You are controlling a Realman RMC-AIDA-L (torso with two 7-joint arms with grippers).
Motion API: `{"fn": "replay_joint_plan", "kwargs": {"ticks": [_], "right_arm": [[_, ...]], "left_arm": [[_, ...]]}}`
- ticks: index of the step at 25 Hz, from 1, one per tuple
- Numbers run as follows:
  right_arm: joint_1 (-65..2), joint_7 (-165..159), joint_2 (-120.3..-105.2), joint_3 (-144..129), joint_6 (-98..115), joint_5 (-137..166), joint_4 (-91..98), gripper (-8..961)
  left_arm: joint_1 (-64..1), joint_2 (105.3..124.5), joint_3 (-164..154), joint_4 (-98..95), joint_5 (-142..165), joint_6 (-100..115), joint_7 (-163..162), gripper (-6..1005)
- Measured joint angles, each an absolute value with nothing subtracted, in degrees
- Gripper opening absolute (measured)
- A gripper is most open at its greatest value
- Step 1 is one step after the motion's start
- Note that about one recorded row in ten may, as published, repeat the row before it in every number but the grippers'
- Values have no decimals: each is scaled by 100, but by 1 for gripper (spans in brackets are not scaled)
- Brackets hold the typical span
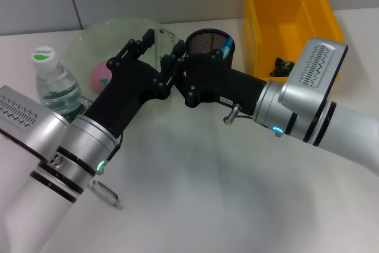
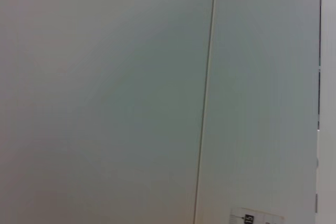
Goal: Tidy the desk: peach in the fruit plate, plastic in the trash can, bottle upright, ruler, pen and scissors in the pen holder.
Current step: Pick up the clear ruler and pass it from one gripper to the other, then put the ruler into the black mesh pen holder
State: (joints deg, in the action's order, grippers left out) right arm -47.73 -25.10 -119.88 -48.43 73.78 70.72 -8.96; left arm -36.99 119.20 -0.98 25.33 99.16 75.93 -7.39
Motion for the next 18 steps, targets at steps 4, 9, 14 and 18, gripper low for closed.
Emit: {"fn": "replay_joint_plan", "kwargs": {"ticks": [4, 9, 14, 18], "right_arm": [[-4772, -2518, -11988, -4843, 7377, 7072, -896, 29], [-4773, -2541, -11988, -4840, 7374, 7057, -896, 36], [-4734, -2546, -11988, -4701, 7395, 7061, -883, 43], [-4672, -2552, -11988, -4610, 7476, 7057, -864, 49]], "left_arm": [[-3666, 11918, -47, 2529, 9910, 7619, -751, 613], [-3643, 11918, -44, 2515, 9959, 7686, -807, 748], [-3602, 11892, -51, 2391, 10186, 7832, -934, 782], [-3511, 11865, -32, 1872, 10668, 8204, -1780, 808]]}}
